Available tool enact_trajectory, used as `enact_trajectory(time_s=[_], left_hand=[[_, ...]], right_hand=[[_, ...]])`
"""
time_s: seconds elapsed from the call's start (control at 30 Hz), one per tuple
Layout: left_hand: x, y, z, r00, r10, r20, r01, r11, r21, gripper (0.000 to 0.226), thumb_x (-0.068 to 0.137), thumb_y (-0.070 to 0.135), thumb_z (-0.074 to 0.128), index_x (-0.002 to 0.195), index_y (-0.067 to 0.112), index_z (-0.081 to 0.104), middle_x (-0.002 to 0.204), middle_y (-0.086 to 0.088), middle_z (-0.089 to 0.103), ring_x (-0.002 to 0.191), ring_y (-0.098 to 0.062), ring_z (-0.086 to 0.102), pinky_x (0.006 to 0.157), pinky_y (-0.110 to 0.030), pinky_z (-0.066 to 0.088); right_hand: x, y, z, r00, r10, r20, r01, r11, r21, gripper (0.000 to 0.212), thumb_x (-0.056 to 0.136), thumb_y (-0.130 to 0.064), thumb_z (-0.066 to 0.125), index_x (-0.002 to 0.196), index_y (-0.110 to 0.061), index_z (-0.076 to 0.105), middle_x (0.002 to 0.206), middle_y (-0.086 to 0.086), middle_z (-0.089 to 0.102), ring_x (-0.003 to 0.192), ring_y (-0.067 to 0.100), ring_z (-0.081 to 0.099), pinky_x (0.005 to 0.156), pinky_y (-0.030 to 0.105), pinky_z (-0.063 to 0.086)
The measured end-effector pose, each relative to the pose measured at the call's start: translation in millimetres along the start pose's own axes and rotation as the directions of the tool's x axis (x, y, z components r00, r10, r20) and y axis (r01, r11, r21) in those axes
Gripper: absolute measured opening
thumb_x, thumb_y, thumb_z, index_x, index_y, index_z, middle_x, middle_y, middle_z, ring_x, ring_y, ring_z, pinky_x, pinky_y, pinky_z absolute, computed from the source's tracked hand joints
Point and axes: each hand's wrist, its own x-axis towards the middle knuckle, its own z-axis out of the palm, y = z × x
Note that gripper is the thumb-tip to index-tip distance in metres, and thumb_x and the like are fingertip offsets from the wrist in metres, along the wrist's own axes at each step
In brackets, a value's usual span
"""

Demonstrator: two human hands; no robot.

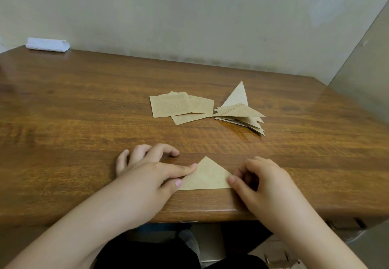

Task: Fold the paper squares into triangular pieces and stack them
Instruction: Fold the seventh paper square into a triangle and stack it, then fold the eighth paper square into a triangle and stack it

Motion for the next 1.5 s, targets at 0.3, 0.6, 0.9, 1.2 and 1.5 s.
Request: enact_trajectory(time_s=[0.3, 0.6, 0.9, 1.2, 1.5], left_hand=[[-4, 0, 2, 0.999, 0.033, -0.029, -0.033, 0.999, 0.012, 0.042, 0.099, 0.039, 0.036, 0.137, 0.053, 0.027, 0.133, 0.038, 0.016, 0.128, 0.002, 0.002, 0.115, -0.039, -0.012], [-2, 10, 6, 0.991, 0.046, -0.124, -0.069, 0.980, -0.185, 0.035, 0.095, 0.037, 0.046, 0.115, 0.059, 0.028, 0.109, 0.040, 0.036, 0.107, 0.034, -0.001, 0.111, -0.023, 0.004], [53, 28, -21, 0.995, 0.084, -0.053, -0.099, 0.840, -0.533, 0.014, 0.093, 0.029, 0.052, 0.088, 0.034, 0.064, 0.076, 0.018, 0.067, 0.069, 0.004, 0.062, 0.069, -0.013, 0.049], [128, 8, -44, 0.978, 0.058, -0.199, -0.134, 0.910, -0.392, 0.018, 0.087, 0.029, 0.063, 0.102, 0.038, 0.057, 0.079, 0.011, 0.063, 0.075, -0.003, 0.059, 0.064, -0.013, 0.043], [151, -48, -27, 0.990, 0.072, -0.123, -0.071, 0.997, 0.020, 0.027, 0.085, 0.050, 0.057, 0.107, 0.037, 0.050, 0.126, 0.022, 0.043, 0.127, -0.004, 0.036, 0.116, -0.033, 0.013]], right_hand=[[0, -5, -5, 0.994, 0.079, 0.073, -0.081, 0.996, 0.029, 0.019, 0.087, -0.043, 0.059, 0.105, -0.037, 0.056, 0.095, -0.020, 0.046, 0.098, 0.000, 0.045, 0.083, 0.015, 0.039], [2, -12, -9, 0.989, 0.119, 0.084, -0.137, 0.955, 0.262, 0.015, 0.084, -0.028, 0.068, 0.084, -0.034, 0.054, 0.083, -0.015, 0.059, 0.083, -0.009, 0.051, 0.069, 0.009, 0.041], [34, -1, -29, 0.998, 0.019, -0.056, 0.009, 0.884, 0.468, 0.039, 0.083, -0.019, 0.070, 0.107, -0.049, 0.059, 0.100, -0.028, 0.063, 0.079, 0.005, 0.066, 0.072, 0.023, 0.055], [113, 27, -57, 0.968, 0.195, -0.155, -0.121, 0.913, 0.391, 0.036, 0.092, -0.012, 0.059, 0.111, -0.042, 0.065, 0.097, -0.008, 0.066, 0.055, -0.004, 0.055, 0.047, 0.007, 0.038], [143, 57, -9, 0.968, 0.241, -0.071, -0.248, 0.962, -0.116, 0.037, 0.094, -0.010, 0.044, 0.115, -0.031, 0.066, 0.111, -0.008, 0.051, 0.109, 0.015, 0.044, 0.083, 0.021, 0.029]])
